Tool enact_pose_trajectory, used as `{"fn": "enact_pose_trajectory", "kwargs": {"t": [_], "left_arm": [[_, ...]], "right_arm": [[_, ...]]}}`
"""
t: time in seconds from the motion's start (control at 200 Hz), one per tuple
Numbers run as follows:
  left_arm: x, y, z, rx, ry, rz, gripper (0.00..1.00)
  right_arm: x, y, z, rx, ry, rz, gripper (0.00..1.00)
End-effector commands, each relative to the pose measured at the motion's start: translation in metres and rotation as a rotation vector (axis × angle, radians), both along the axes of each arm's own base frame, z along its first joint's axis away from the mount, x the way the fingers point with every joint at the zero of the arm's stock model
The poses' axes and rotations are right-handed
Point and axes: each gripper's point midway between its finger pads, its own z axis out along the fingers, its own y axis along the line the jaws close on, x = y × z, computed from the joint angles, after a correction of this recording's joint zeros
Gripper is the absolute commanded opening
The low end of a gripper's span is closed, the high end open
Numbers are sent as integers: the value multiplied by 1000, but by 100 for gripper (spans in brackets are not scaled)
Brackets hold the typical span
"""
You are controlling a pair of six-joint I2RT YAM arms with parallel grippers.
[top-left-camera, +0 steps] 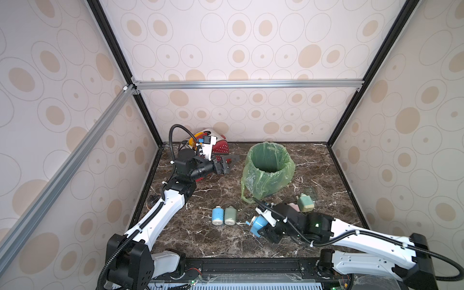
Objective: Take out the pencil sharpener tray and clean the shavings
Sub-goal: Pick up the pencil sharpener from the center of the board.
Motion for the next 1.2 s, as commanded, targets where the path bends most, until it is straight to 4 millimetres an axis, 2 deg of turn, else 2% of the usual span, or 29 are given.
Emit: {"fn": "enact_pose_trajectory", "kwargs": {"t": [0.0,0.095,0.19,0.3,0.496,0.621,0.831,1.092,1.192], "left_arm": [[-37,-31,30,-24,-143,-220,96],[-54,-48,30,-13,-160,-321,96],[-74,-64,27,6,-173,-444,96],[-96,-74,23,20,-193,-543,95],[-125,-79,15,58,-191,-659,89],[-143,-84,5,101,-183,-722,87],[-150,-92,-5,141,-155,-757,86],[-171,-93,-3,125,-159,-846,76],[-177,-95,-6,129,-146,-879,68]], "right_arm": [[-8,-10,47,114,45,89,40],[-5,-18,82,192,56,105,40],[-4,-22,106,245,85,125,40],[-6,-19,125,292,121,165,40],[-3,-14,152,400,166,209,40],[0,-13,164,435,173,235,40],[-2,-6,181,474,166,300,40],[-1,-4,185,476,150,325,40],[0,-3,186,477,149,335,40]]}}
